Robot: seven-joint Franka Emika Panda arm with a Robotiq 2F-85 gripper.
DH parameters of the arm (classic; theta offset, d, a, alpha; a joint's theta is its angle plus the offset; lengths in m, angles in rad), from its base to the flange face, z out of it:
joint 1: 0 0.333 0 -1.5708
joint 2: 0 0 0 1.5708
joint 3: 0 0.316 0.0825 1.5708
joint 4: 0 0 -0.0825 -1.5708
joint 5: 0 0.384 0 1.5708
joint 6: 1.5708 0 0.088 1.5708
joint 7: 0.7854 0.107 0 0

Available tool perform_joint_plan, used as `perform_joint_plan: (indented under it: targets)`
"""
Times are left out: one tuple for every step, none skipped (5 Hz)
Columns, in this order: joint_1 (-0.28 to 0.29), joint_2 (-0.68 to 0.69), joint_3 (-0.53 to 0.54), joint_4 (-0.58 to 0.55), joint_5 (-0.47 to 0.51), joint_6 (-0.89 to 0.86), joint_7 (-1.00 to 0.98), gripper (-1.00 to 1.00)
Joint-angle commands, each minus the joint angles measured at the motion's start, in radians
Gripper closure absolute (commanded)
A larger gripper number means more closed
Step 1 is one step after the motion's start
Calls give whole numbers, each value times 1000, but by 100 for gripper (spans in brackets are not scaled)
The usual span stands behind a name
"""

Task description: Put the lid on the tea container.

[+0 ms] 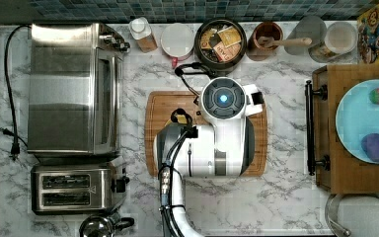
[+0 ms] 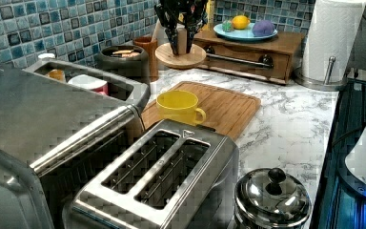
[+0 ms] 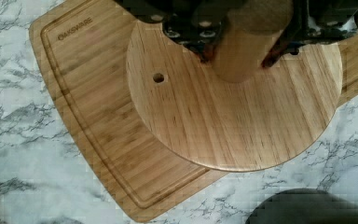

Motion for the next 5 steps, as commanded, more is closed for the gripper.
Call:
perform_joint_plan:
  targets:
    - [4,-50,12,321,-41,43,54,100]
    - [2,12,13,420,-38,-1,60,100]
    - [2,106,13,567,-36,-88,68,100]
    - [5,174,7,672,-40,-125,73,100]
    - [12,256,1,789,-35,-178,53,100]
